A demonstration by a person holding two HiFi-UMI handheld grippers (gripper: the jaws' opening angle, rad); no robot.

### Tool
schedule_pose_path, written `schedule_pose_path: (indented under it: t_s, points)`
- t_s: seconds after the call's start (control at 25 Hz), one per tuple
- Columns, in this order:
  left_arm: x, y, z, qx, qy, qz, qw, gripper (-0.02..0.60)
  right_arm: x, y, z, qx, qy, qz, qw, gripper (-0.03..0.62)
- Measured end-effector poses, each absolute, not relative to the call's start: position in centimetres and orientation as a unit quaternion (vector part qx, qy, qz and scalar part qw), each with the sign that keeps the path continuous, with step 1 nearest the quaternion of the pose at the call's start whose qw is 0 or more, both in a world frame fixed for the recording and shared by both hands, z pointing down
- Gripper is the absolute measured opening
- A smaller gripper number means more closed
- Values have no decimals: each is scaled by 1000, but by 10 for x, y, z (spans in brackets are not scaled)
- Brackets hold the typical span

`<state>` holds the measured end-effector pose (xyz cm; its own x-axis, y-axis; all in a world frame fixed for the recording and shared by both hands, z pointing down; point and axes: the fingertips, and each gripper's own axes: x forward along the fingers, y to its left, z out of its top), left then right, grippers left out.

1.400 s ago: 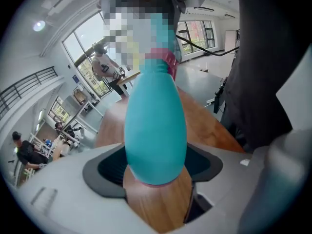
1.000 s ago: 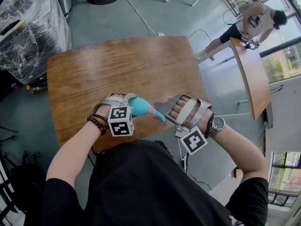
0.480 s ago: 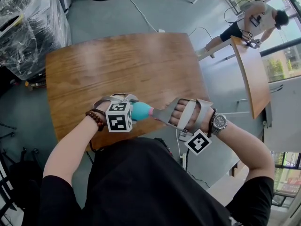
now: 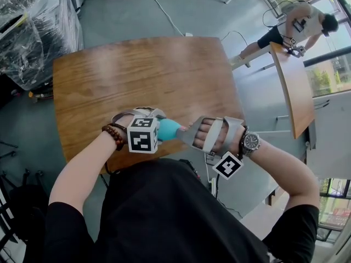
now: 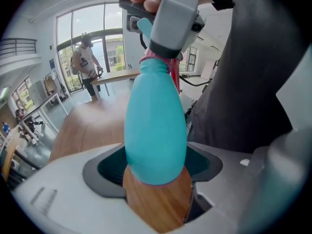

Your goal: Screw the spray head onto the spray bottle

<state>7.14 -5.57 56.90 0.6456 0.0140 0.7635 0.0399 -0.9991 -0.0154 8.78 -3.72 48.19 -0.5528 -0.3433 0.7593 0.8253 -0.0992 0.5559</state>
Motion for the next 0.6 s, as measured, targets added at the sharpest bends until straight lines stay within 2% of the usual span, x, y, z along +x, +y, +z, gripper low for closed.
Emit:
schedule_pose_path:
  t_s: [0.08,0.16,0.6]
  points:
    - [72,-55,569,-906,-17,-422,19,383,87,-37,479,-226,-530,-709,406,146]
    - [74,-54,569,-907,-16,-420,20,383,86,-35,476,-223,-534,-710,402,123]
    - [72,-69,572,-884,19,-456,98,382,85,-36,475,-217,-591,-646,432,121]
